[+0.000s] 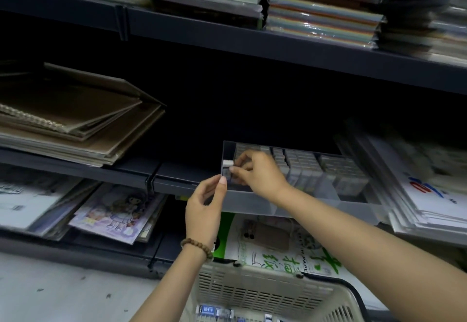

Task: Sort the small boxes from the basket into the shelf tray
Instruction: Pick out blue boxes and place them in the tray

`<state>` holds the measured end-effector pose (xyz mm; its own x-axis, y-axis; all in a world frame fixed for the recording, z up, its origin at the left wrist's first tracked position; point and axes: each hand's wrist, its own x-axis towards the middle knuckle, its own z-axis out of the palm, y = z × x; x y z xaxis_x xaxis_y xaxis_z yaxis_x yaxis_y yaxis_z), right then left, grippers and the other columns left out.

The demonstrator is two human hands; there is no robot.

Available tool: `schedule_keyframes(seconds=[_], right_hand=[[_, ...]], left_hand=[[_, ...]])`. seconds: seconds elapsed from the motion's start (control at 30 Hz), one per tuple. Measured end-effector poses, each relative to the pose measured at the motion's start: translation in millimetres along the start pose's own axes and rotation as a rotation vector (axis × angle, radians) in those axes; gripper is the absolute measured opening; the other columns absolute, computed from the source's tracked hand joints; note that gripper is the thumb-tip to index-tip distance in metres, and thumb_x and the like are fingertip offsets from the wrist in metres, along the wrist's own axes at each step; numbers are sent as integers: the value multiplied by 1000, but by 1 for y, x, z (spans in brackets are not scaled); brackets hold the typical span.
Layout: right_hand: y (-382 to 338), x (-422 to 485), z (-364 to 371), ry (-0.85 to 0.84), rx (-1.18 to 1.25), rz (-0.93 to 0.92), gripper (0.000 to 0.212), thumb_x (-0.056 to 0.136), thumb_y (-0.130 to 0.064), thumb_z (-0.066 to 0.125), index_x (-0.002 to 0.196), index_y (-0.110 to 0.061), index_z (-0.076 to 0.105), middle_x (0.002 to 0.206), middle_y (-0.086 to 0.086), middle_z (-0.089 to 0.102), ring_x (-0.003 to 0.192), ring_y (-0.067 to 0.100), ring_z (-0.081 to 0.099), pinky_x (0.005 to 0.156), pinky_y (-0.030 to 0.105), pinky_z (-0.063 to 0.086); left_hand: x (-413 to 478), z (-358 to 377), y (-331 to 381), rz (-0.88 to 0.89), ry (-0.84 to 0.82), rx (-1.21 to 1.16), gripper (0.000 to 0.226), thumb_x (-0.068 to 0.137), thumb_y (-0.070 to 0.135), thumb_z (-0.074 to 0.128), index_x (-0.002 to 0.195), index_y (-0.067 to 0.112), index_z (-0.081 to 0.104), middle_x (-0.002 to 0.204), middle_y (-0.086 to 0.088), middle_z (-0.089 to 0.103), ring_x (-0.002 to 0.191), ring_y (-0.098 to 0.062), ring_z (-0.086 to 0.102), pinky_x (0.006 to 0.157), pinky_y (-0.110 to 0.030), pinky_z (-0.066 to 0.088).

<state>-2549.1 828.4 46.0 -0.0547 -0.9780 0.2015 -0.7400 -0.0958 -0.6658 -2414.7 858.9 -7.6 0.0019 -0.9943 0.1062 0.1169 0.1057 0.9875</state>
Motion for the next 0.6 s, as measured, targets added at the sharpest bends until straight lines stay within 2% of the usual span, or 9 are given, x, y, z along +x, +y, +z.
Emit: schedule_keyframes(seconds=[0.1,0.27,0.37,0.43,0.47,0.53,0.6], right_hand=[[-2,-1,1,3,27,33,11,88,-21,65,80,-14,61,73,12,72,69,17,69,73,41,58],[-4,-3,-2,-46,-20,58,16,87,-25,66,78,-13,68,74,8,72,71,17,70,73,38,58],[-9,-5,-11,-117,-24,59,18,88,-25,65,90,-8,72,85,9,73,80,19,69,79,38,57],[-17,-12,-22,-158,-56,11,20,88,-25,64,100,-10,71,97,6,72,90,16,67,84,31,54],[-20,-19,-30,-164,-43,-17,21,88,-24,64,103,-11,70,101,3,71,93,13,65,86,26,52],[-19,-43,-49,-155,63,-46,18,89,-22,63,105,-16,68,100,-6,69,94,6,64,85,16,50],[-11,-78,-70,-174,199,-5,15,86,-27,64,100,-23,68,100,-13,69,97,0,64,84,12,50]], left_hand=[[1,0,1,2,-5,-9,20,83,45,58,100,35,64,98,20,67,92,11,59,73,-5,46],[1,-2,4,16,-19,-26,27,73,52,59,95,37,64,93,22,67,90,13,59,69,-1,43],[3,-5,6,0,-57,6,33,70,54,58,98,36,63,100,17,66,95,7,60,82,-15,50],[0,-10,9,-15,-90,31,46,69,55,58,107,30,62,109,12,64,102,-1,60,91,-28,50],[-5,-15,9,-24,-110,41,53,68,56,58,113,27,59,114,10,63,105,-2,59,92,-30,50],[-23,-25,3,-22,-165,86,62,66,59,58,120,28,55,119,13,58,103,3,58,83,-21,51],[-49,-37,-11,-20,-233,160,60,66,60,58,119,32,53,119,20,55,99,11,56,73,-8,48]])
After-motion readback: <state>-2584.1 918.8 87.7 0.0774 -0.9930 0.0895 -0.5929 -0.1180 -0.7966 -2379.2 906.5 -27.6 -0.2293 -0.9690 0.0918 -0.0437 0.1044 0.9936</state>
